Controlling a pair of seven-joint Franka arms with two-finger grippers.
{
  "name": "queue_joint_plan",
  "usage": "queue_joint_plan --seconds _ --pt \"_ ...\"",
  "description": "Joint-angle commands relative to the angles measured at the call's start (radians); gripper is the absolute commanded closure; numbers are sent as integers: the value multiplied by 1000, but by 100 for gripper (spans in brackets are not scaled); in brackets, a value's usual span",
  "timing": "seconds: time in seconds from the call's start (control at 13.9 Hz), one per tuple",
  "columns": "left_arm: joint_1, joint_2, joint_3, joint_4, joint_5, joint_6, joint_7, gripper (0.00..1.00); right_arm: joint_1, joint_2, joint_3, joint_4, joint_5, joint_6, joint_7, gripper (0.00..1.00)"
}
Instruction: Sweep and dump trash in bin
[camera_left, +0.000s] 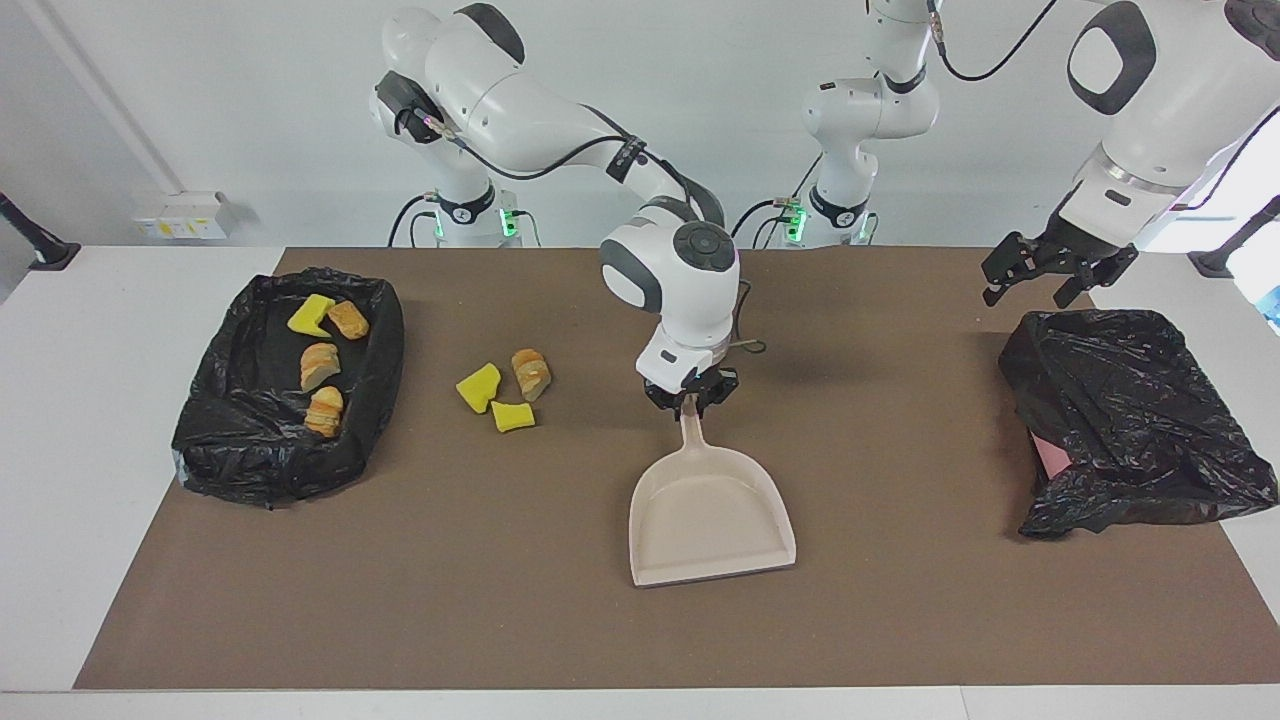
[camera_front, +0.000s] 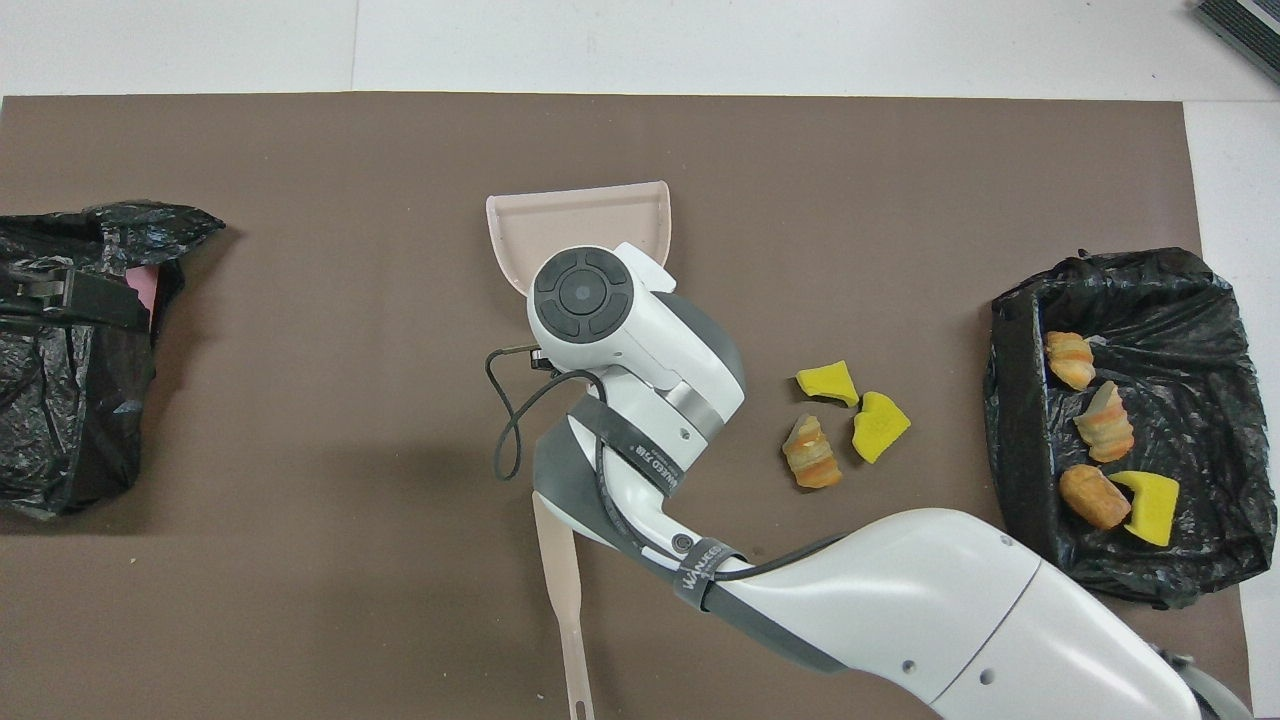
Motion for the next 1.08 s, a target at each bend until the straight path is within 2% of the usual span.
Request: queue_joint_plan --seconds 0.0,0.14,0.29,0.43,0.58,0.79,1.01 --pt "-9 7 7 64 29 -95 -19 0 4 -7 8 18 -7 -15 31 0" --pt "-12 30 6 112 57 -155 -17 0 -13 -94 24 -37 2 -61 31 0" --pt "-14 26 1 103 59 -138 -13 0 -17 -174 33 -103 66 -72 31 0" --pt "-12 24 4 103 52 -135 0 0 -17 -286 36 -213 100 -72 20 0" --pt "-11 18 1 95 49 -135 -2 0 -10 -393 42 -318 200 -70 2 0" --pt "-5 17 4 95 49 -135 -9 0 42 -513 45 -470 269 -49 -8 0" --pt "-14 17 1 95 49 -135 -5 0 82 -637 45 -657 364 49 -79 0"
